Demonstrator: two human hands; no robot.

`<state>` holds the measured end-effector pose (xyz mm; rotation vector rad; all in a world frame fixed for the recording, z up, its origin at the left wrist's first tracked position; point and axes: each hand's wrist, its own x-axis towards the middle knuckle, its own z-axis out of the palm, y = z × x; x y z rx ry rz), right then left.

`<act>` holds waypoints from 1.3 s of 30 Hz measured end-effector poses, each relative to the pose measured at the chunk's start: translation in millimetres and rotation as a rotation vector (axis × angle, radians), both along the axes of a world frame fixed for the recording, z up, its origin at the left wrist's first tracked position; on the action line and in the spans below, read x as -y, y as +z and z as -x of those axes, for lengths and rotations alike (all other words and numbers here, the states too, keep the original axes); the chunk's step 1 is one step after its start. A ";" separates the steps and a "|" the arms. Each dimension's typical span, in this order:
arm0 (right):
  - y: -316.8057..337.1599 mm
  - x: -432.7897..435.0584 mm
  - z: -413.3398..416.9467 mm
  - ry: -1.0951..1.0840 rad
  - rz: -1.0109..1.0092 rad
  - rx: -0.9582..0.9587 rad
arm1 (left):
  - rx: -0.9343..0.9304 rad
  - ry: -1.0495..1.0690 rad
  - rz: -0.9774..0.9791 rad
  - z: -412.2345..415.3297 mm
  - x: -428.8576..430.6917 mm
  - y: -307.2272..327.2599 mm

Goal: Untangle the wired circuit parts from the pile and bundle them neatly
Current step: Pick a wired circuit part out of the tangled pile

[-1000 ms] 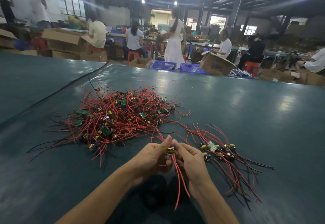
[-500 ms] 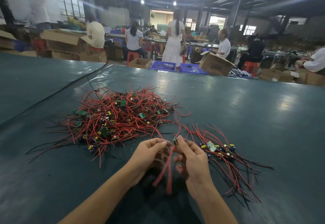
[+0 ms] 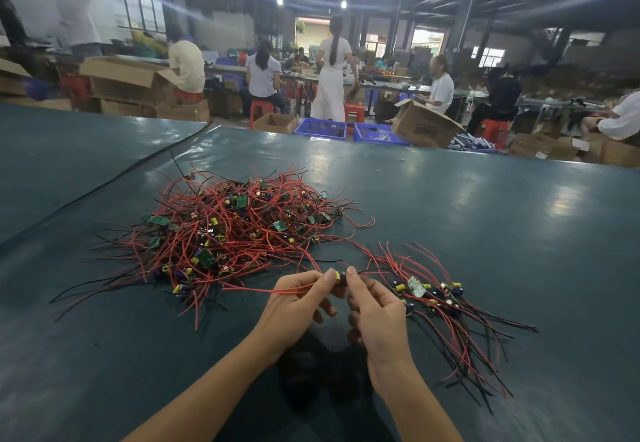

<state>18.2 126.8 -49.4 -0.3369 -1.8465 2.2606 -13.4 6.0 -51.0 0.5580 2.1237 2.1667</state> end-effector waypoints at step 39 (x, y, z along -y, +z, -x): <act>4.7 4.4 -2.4 0.040 -0.071 -0.124 | 0.077 -0.148 -0.036 -3.9 0.3 3.2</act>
